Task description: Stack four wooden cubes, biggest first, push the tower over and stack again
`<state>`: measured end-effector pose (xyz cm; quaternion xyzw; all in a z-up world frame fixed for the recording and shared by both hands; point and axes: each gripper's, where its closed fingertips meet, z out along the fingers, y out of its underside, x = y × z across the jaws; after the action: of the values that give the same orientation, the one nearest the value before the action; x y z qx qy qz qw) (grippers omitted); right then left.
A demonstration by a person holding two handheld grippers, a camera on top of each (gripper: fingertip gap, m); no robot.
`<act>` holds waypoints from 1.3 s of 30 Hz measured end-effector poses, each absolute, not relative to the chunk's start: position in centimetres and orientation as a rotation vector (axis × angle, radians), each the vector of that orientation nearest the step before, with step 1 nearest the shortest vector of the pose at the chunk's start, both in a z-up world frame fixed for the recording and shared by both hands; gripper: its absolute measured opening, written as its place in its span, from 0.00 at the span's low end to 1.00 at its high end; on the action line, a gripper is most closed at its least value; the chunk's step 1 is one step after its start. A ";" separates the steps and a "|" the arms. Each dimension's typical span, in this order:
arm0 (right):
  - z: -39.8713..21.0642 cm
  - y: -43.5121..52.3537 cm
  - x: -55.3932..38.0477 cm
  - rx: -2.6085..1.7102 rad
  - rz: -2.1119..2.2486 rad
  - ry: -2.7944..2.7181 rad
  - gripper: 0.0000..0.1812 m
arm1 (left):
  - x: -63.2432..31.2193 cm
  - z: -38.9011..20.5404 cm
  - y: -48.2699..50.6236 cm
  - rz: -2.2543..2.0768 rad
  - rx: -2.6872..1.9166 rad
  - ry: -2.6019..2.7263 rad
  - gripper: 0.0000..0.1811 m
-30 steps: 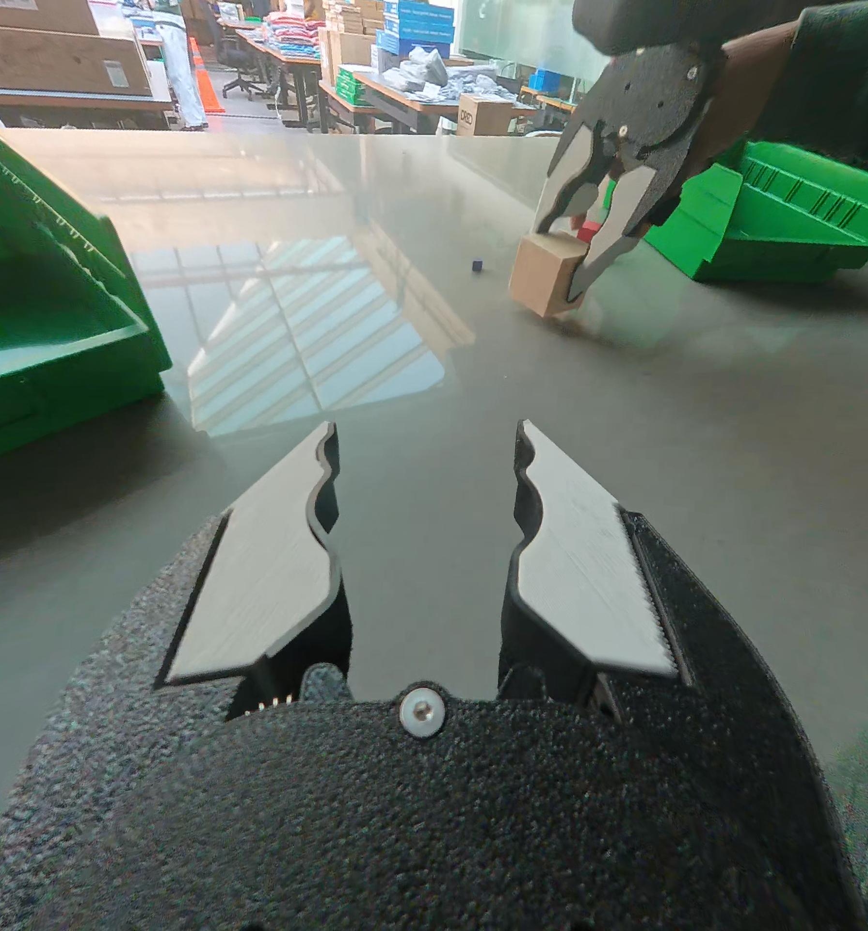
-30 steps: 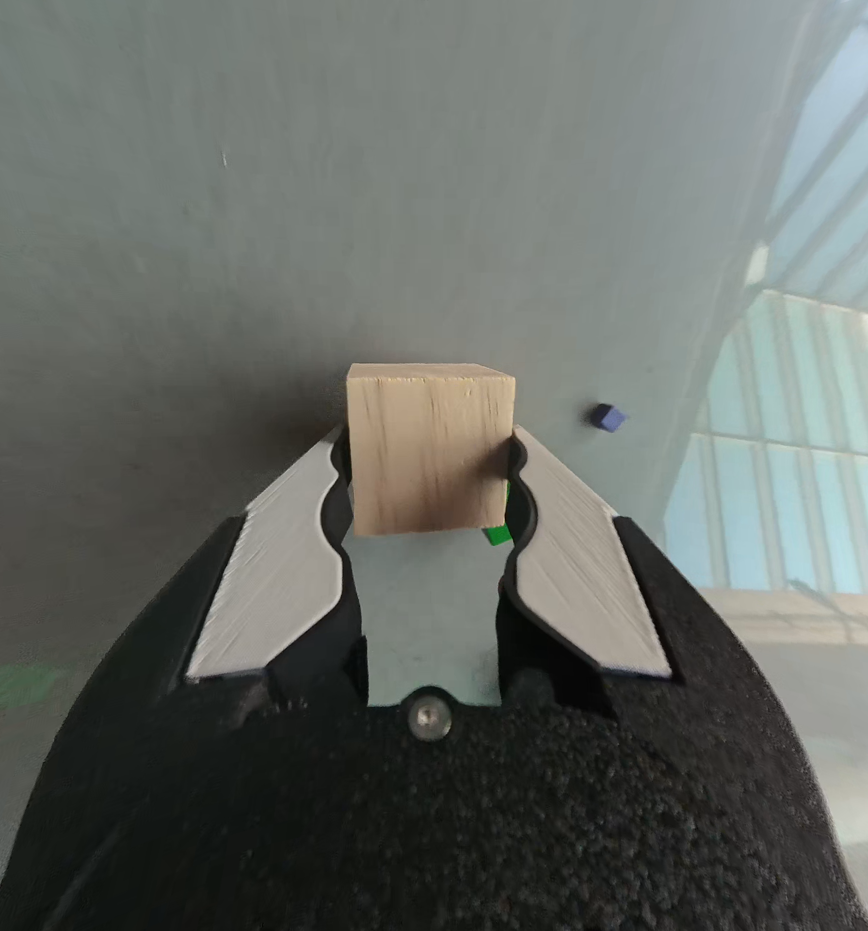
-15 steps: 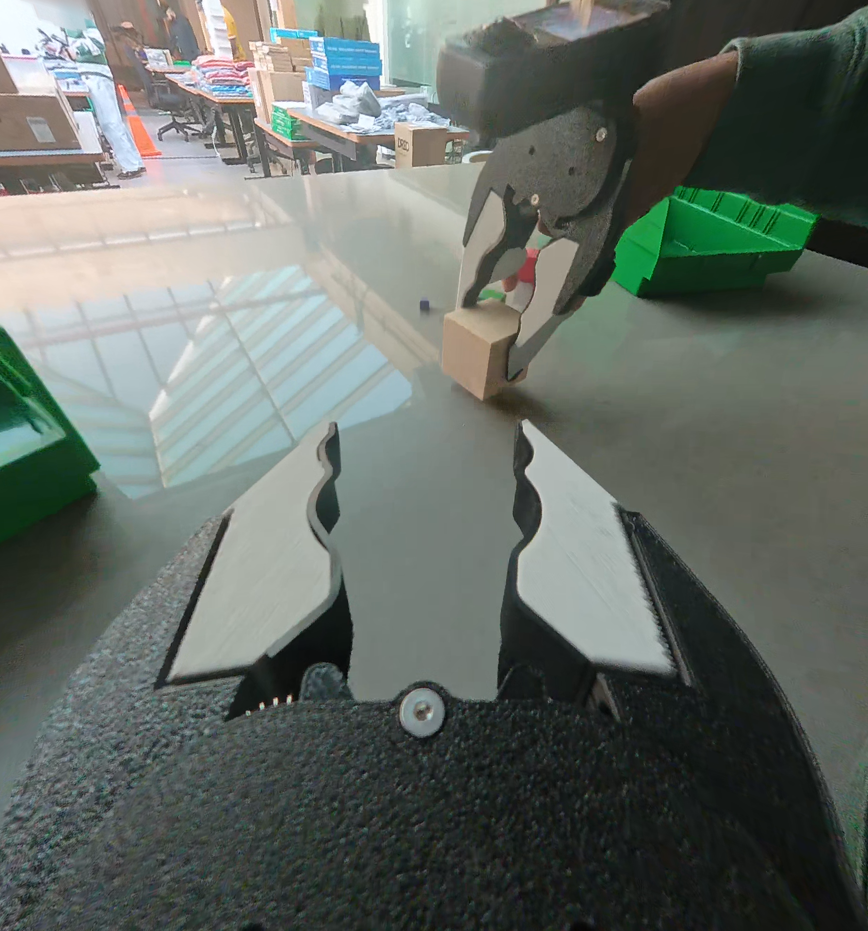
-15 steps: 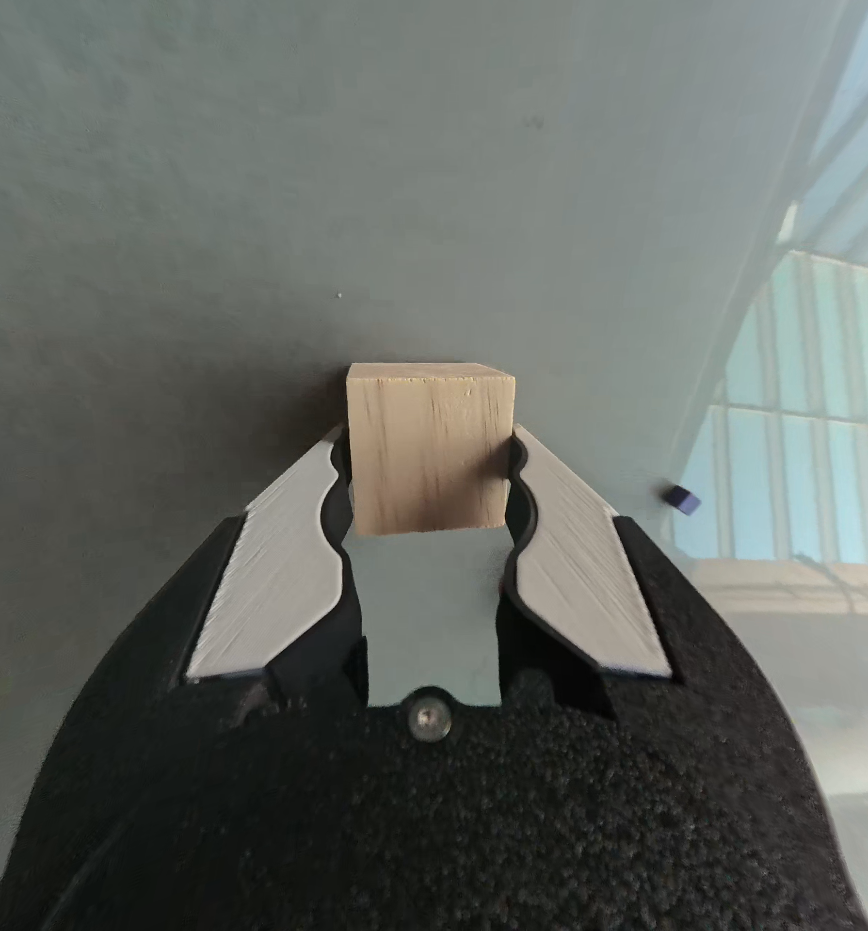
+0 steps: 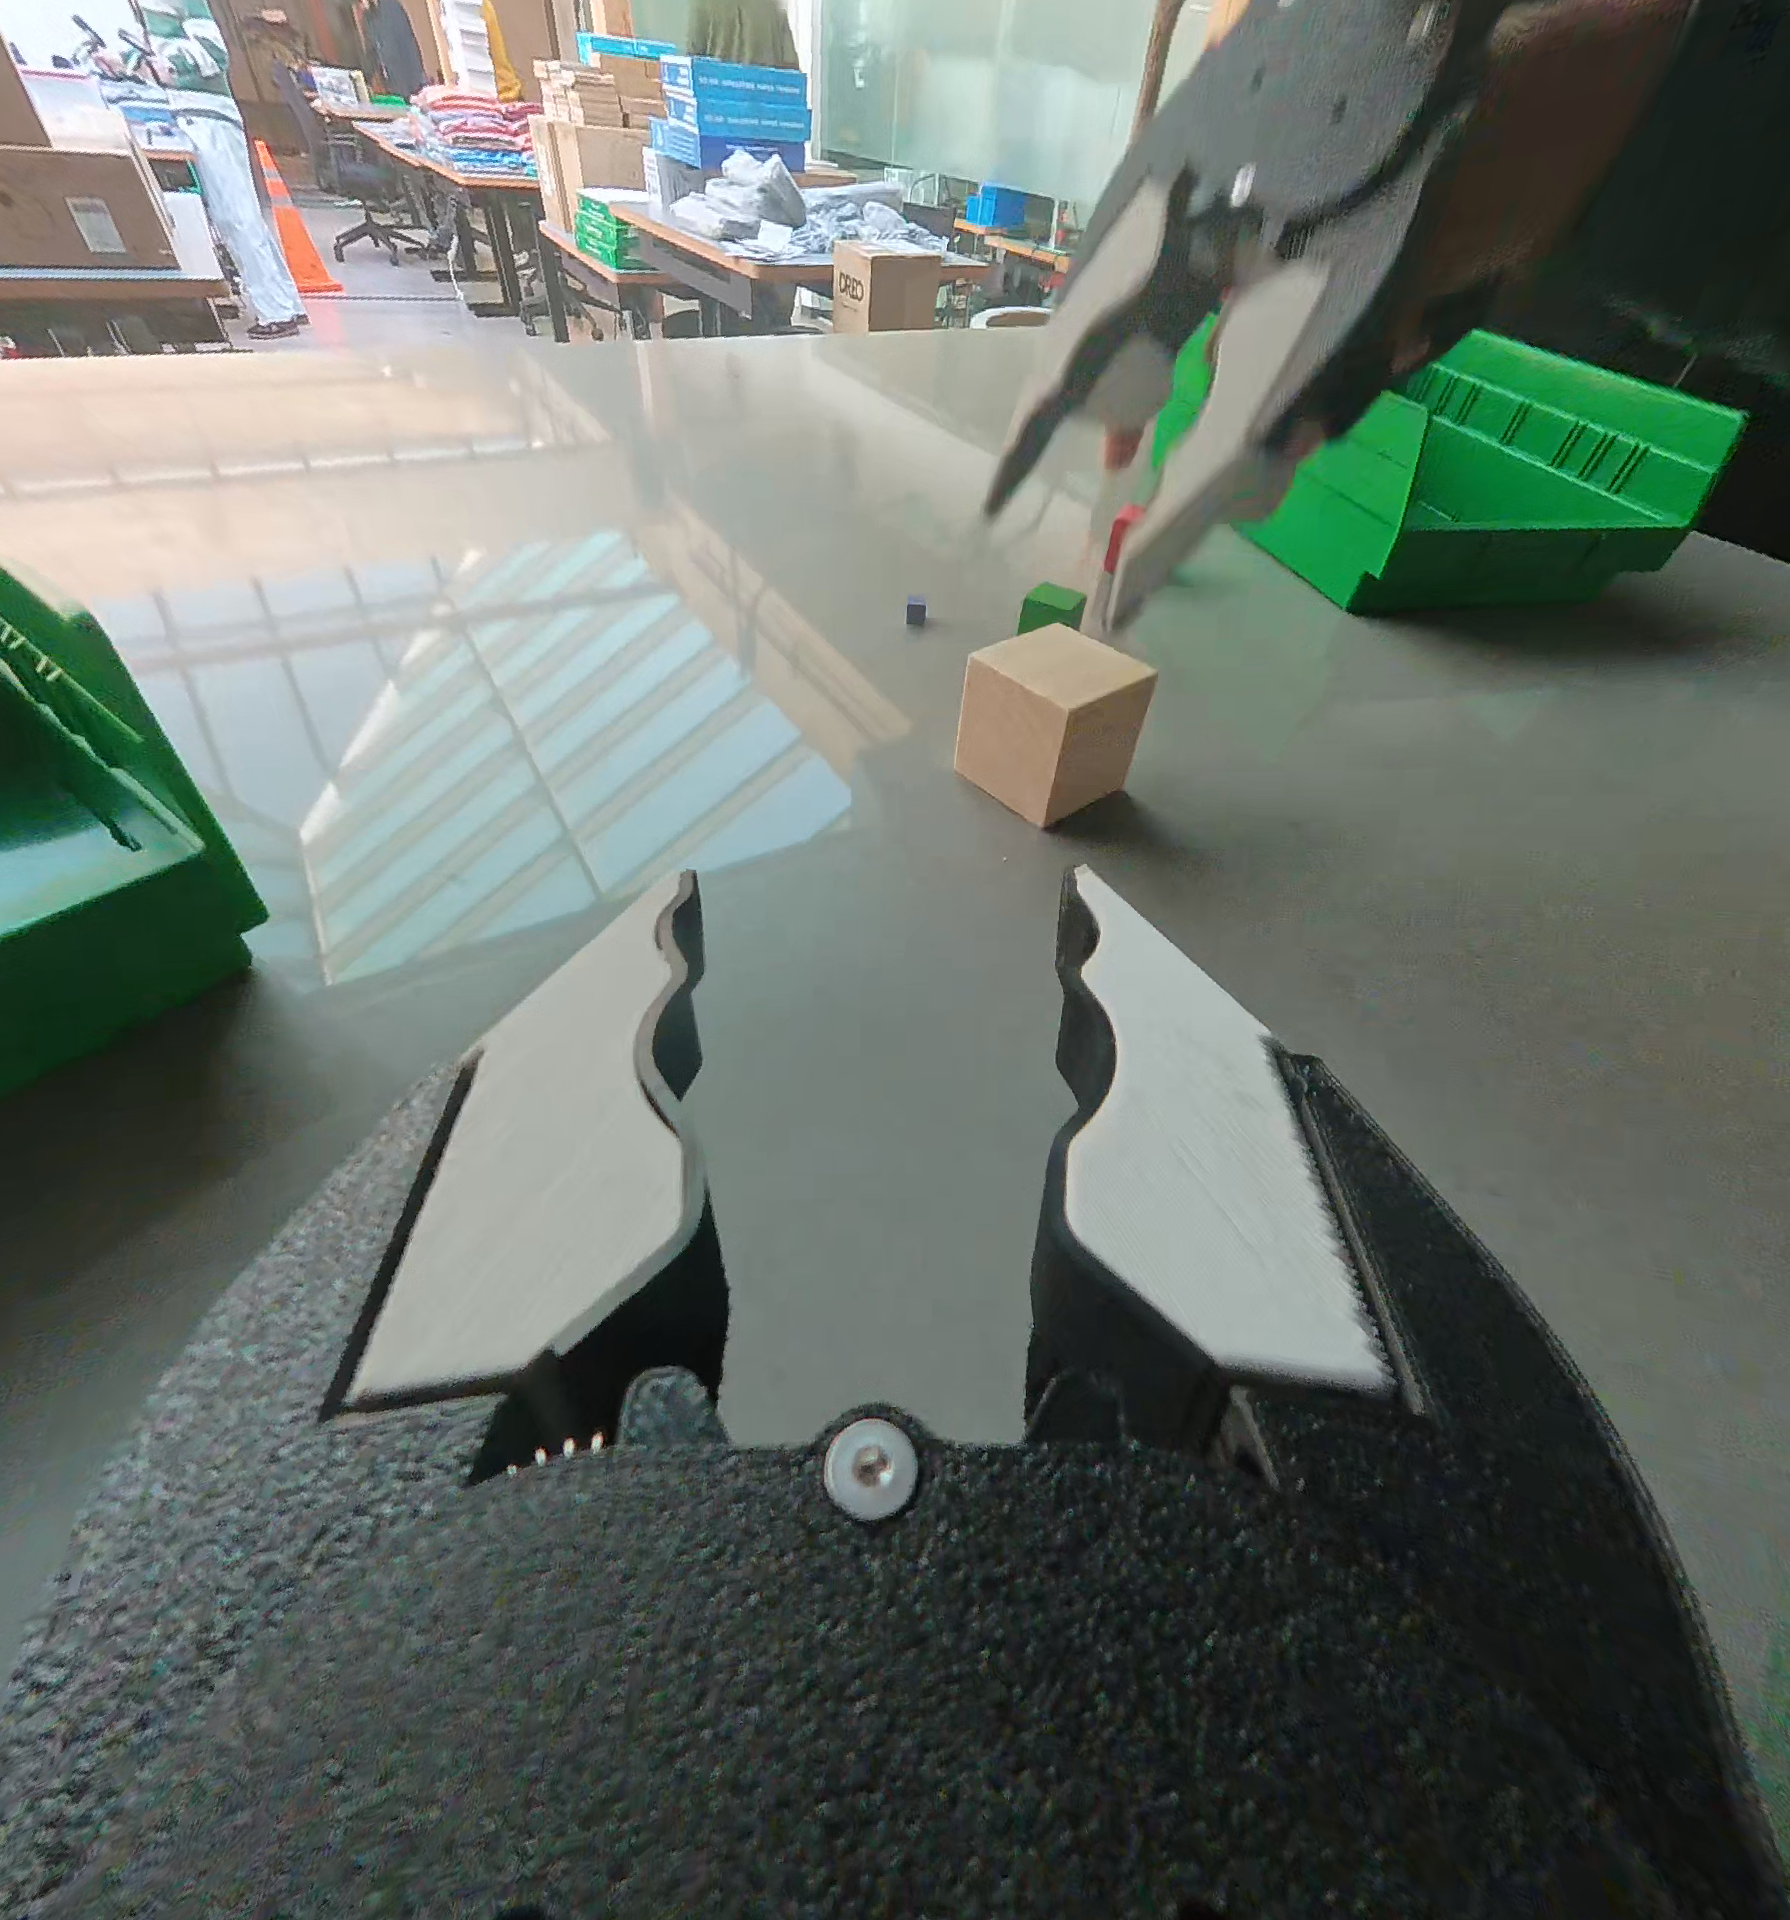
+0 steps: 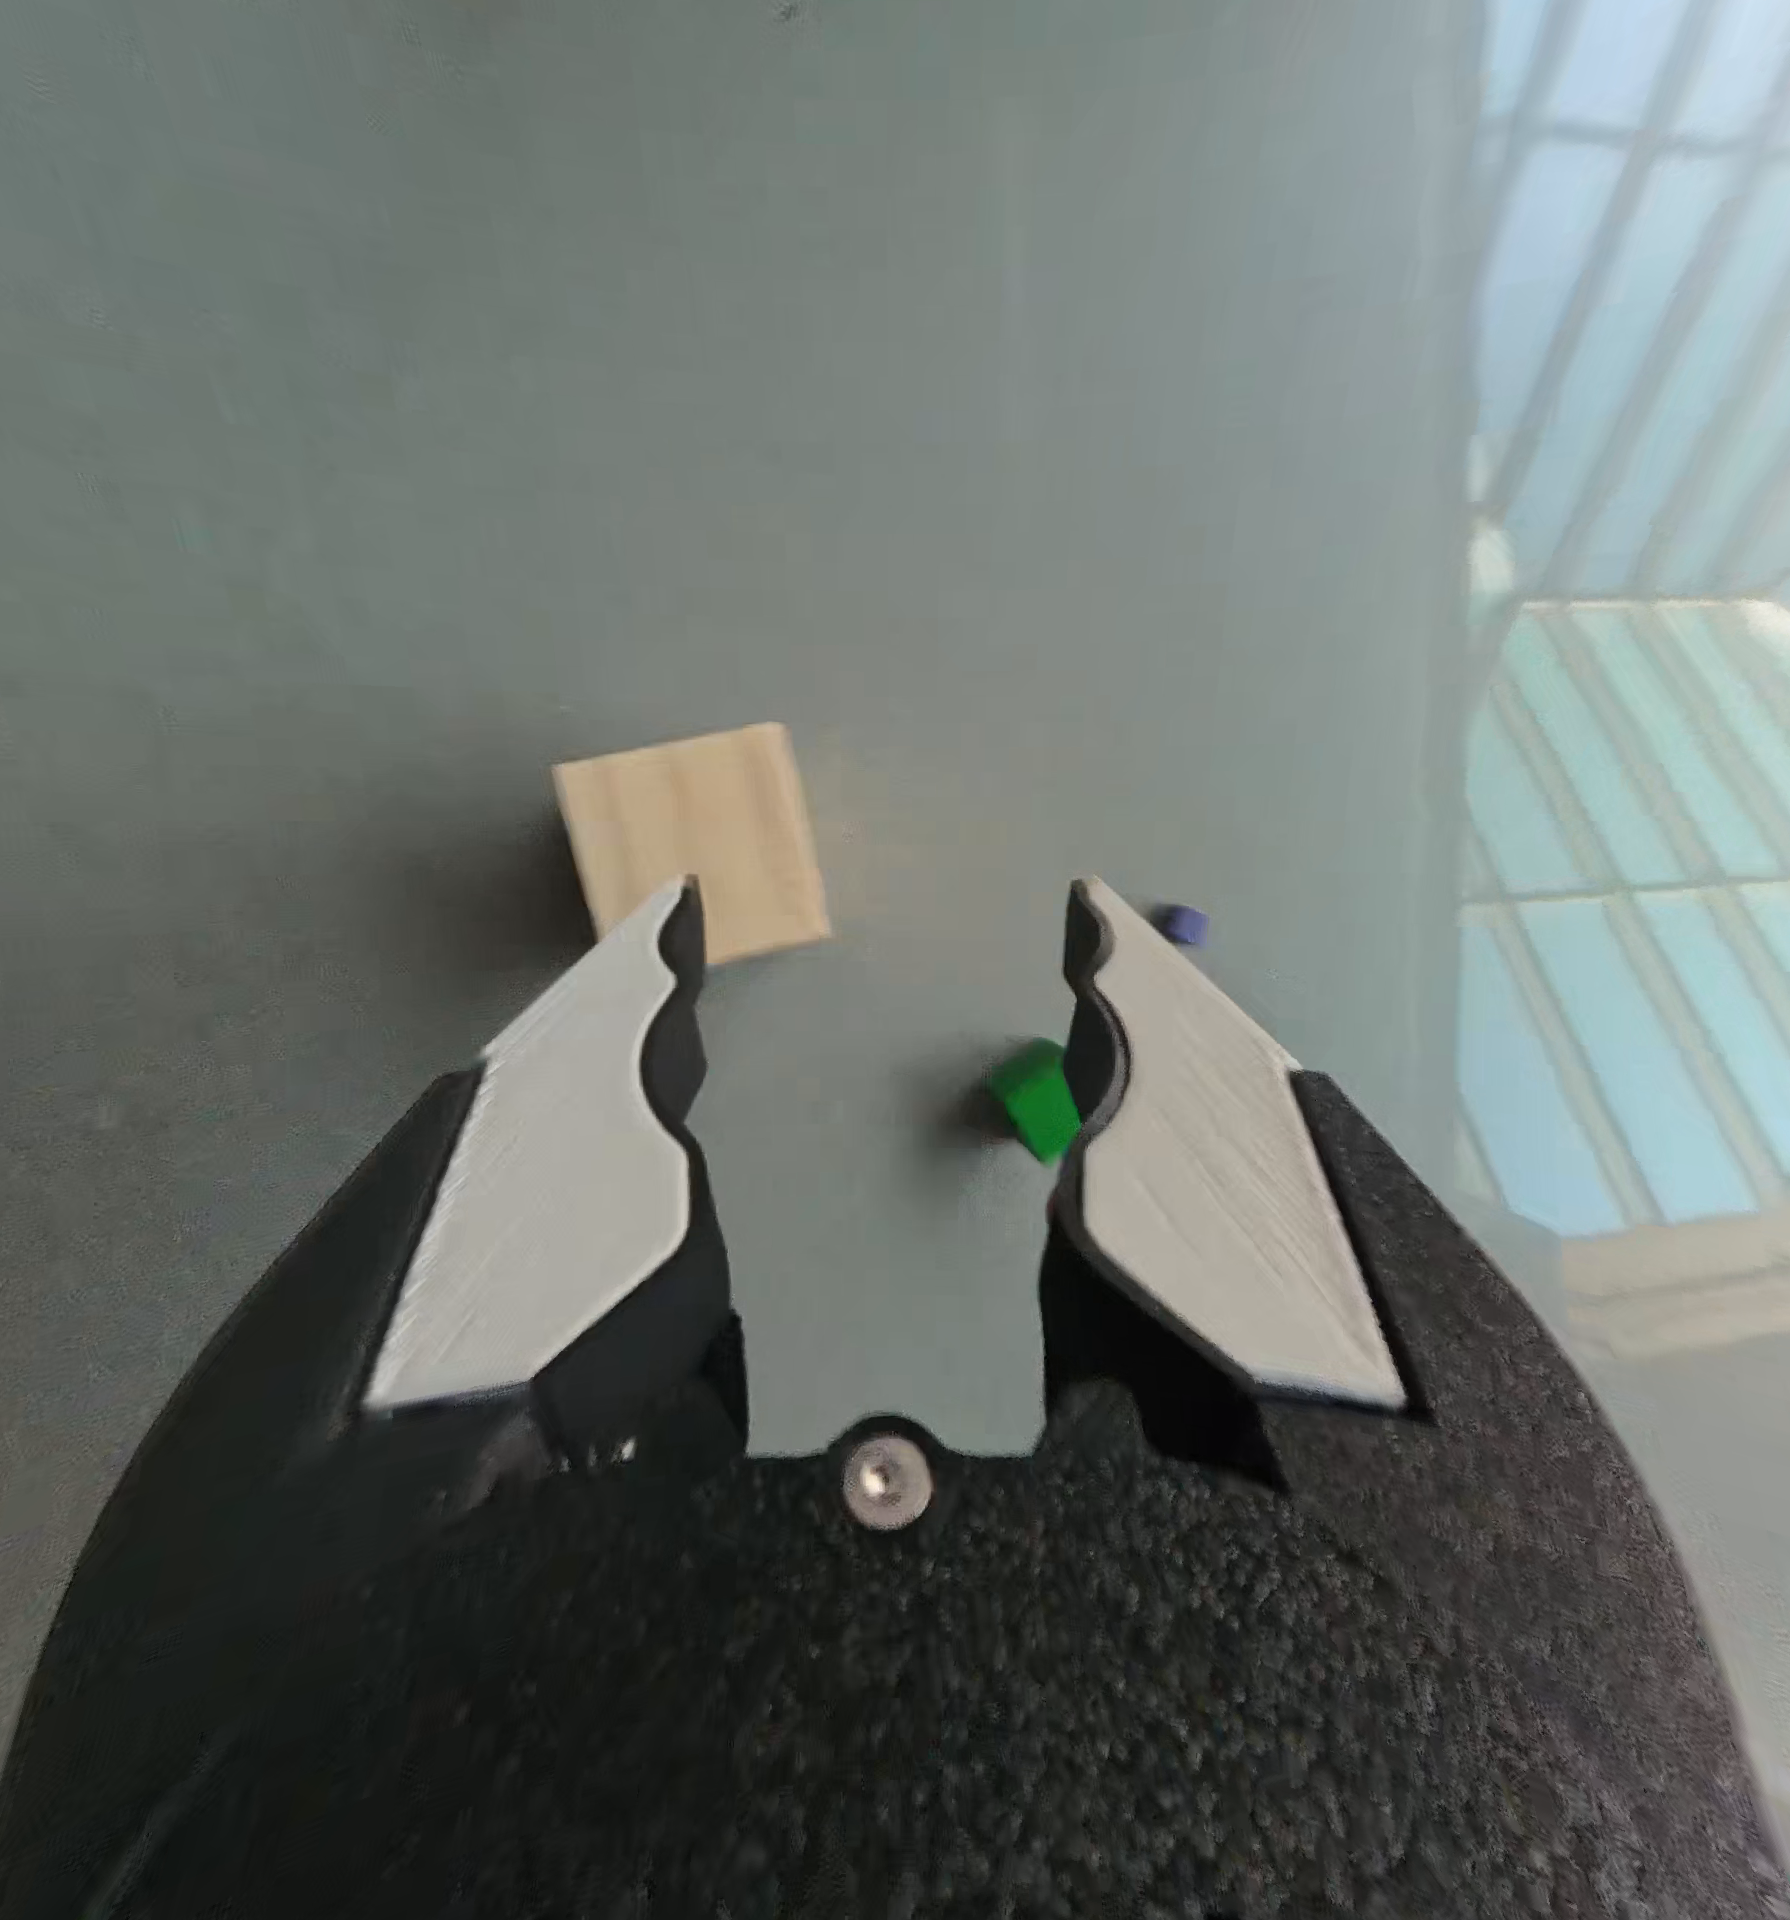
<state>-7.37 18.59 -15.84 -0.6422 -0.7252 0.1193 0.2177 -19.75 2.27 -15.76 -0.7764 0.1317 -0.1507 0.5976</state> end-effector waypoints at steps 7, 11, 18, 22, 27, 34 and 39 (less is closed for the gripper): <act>-15.6 24.4 -2.2 -1.992 0.334 -1.750 0.28 | -19.9 -16.3 2.4 -0.370 -1.807 0.286 0.37; -20.6 24.4 -0.6 -1.986 0.290 -1.852 0.27 | -19.6 -16.3 2.6 -0.378 -1.809 0.296 0.37; -23.1 24.7 0.0 -1.862 0.201 -2.049 0.32 | -20.1 -16.6 2.5 -0.353 -1.835 0.300 0.37; -22.1 27.2 2.4 -1.877 0.062 -2.123 0.33 | -20.4 -16.8 2.5 -0.347 -1.847 0.286 0.37; -20.8 31.9 8.4 -1.799 -0.347 -2.369 0.35 | -20.3 -17.3 2.8 -0.342 -1.862 0.286 0.37; -23.1 32.8 10.4 -1.746 -0.352 -2.512 0.33 | -20.5 -17.3 2.9 -0.327 -1.859 0.252 0.36; -23.3 30.5 9.0 -1.836 -0.167 -2.482 0.26 | -20.8 -17.5 3.2 -0.325 -1.873 0.243 0.35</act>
<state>9.00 30.46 -23.34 -0.5936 -0.8025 -0.0541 0.0246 -20.76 3.18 -17.45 -0.7995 0.1035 -0.1386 0.5752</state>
